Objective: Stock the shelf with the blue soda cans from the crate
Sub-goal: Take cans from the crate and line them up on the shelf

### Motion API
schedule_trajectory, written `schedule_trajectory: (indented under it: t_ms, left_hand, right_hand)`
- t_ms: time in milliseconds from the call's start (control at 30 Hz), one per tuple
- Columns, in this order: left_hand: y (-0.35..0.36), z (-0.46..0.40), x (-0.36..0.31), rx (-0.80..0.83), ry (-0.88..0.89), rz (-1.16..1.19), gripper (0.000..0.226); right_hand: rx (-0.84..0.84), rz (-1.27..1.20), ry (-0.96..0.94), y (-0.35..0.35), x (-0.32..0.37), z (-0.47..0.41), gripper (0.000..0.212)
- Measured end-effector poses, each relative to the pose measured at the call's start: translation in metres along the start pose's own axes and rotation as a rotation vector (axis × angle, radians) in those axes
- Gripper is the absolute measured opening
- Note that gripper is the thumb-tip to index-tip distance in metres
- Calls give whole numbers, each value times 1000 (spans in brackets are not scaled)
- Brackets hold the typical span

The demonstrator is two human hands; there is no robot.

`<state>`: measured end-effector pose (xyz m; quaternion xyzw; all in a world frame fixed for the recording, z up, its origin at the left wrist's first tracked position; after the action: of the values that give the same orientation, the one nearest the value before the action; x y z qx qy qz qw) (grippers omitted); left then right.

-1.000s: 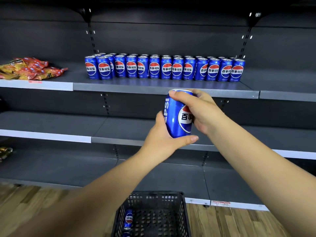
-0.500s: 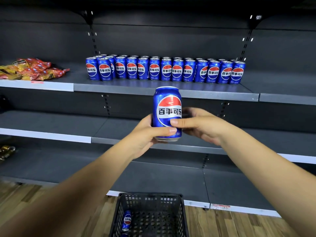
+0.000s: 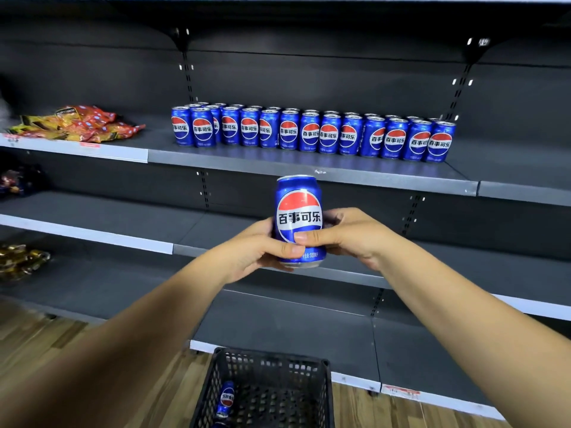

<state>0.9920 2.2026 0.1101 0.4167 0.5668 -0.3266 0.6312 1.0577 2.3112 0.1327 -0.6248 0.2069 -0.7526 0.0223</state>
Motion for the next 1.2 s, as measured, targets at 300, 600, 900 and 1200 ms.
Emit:
schedule_trajectory:
  t_ms: [300,600,900,1200]
  left_hand:
    - [-41,8,-11,-202,97,-280,61]
    - [-159,-21,-23,-398,129,-299,13]
    - [-301,-81,-63,-547,186,-400,7]
    - [-422,-135,-85,-690,246,-477,19]
  right_hand:
    - [-92,-110,-90,13,-1,-28,38]
    - [-120,-137,-88,34,19,-108,27]
    - [-244,-199,-130,65,79,-236,32]
    - [-471,-287,-119,87,96,-353,46]
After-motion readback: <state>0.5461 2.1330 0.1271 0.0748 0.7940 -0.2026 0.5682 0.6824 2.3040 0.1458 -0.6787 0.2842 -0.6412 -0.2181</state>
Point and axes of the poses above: each hand's wrist, its own z-axis away from the middle knuckle, its own y-axis out of the palm, x = y × z, the point moved 6 cm from there along -z, towards the middle knuckle, and after that the axes turned 9 degrees about z, right-handed, at the moved point
